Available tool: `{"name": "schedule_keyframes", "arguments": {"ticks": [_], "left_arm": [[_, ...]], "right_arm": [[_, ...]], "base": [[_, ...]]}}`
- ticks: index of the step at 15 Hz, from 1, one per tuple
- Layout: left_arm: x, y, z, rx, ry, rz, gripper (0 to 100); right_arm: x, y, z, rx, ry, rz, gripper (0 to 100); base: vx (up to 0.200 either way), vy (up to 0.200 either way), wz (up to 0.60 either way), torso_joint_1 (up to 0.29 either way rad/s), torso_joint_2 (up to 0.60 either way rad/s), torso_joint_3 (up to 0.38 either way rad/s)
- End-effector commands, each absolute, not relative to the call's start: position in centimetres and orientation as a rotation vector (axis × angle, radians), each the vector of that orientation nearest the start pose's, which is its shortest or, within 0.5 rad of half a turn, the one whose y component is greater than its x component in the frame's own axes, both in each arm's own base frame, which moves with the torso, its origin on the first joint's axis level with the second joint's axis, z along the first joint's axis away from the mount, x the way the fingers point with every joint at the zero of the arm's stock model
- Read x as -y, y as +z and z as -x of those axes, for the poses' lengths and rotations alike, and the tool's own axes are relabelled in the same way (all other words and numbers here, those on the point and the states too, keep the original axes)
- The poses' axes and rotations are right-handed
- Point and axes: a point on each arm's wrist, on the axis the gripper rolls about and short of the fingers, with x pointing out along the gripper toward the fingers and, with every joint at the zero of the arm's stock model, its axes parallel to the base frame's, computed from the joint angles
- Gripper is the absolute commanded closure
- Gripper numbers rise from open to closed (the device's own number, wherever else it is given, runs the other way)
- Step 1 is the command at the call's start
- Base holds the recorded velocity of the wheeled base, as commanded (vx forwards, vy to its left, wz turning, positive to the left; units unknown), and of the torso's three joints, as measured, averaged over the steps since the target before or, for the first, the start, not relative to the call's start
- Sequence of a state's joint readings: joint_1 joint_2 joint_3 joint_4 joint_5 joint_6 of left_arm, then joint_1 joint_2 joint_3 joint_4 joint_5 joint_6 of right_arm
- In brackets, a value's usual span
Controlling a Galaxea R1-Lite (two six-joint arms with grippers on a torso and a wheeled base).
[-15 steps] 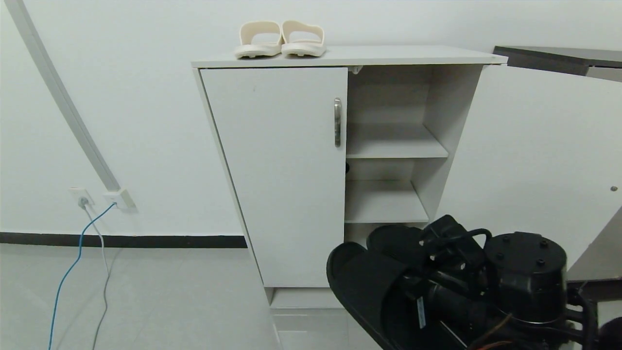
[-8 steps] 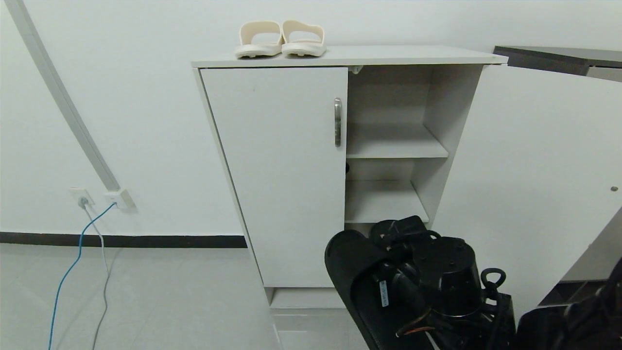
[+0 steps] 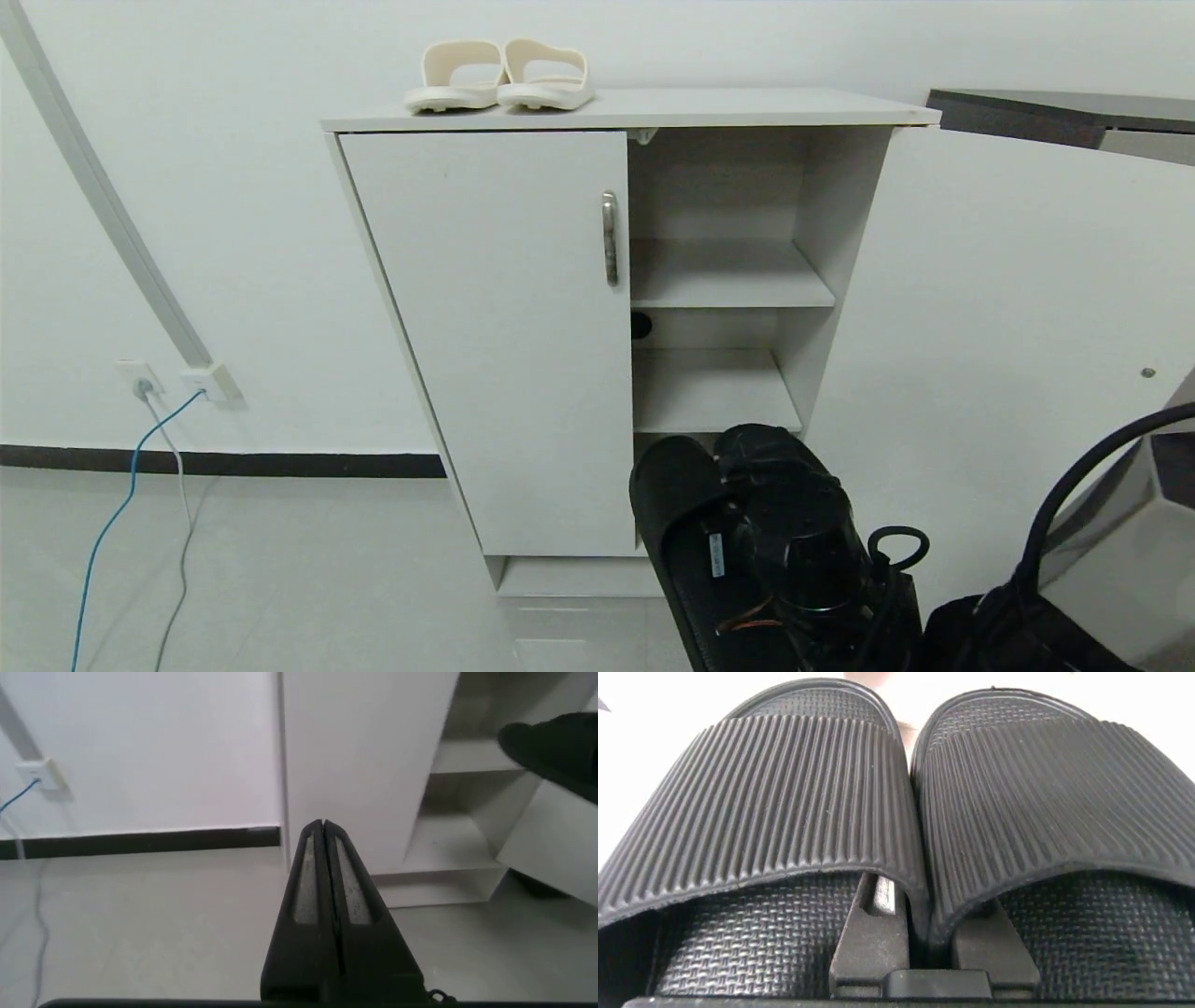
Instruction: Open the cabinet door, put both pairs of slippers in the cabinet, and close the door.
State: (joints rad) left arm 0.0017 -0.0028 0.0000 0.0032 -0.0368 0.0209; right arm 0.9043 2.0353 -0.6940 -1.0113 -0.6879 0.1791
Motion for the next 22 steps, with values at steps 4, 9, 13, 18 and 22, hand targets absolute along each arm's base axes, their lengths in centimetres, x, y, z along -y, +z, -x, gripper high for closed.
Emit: {"name": "schedule_keyframes", "arguments": {"ticks": [4,9,13,18,22], "left_arm": [[0.1,7.5,2.3,-0.003,-0.034,-0.021,100],[0.1,7.6,2.3,-0.001,-0.034,-0.021,100],[0.1,7.5,2.3,-0.003,-0.034,-0.021,100],[0.1,7.6,2.3,-0.001,-0.034,-0.023,100],[0.1,7.5,2.3,-0.003,-0.034,-0.024,100]], "right_arm": [[-25.9,6.0,-24.8,-0.271,0.132,0.056,100],[-26.8,3.8,-26.2,-0.275,0.077,0.067,100],[-28.0,3.6,-27.2,-0.252,0.079,0.049,100],[-29.6,3.3,-29.8,-0.208,0.032,0.014,100],[-29.8,2.3,-30.0,-0.224,0.026,0.026,100]], "base": [[0.0,0.0,0.0,0.0,0.0,0.0],[0.0,0.0,0.0,0.0,0.0,0.0],[0.0,0.0,0.0,0.0,0.0,0.0],[0.0,0.0,0.0,0.0,0.0,0.0],[0.0,0.0,0.0,0.0,0.0,0.0]]}}
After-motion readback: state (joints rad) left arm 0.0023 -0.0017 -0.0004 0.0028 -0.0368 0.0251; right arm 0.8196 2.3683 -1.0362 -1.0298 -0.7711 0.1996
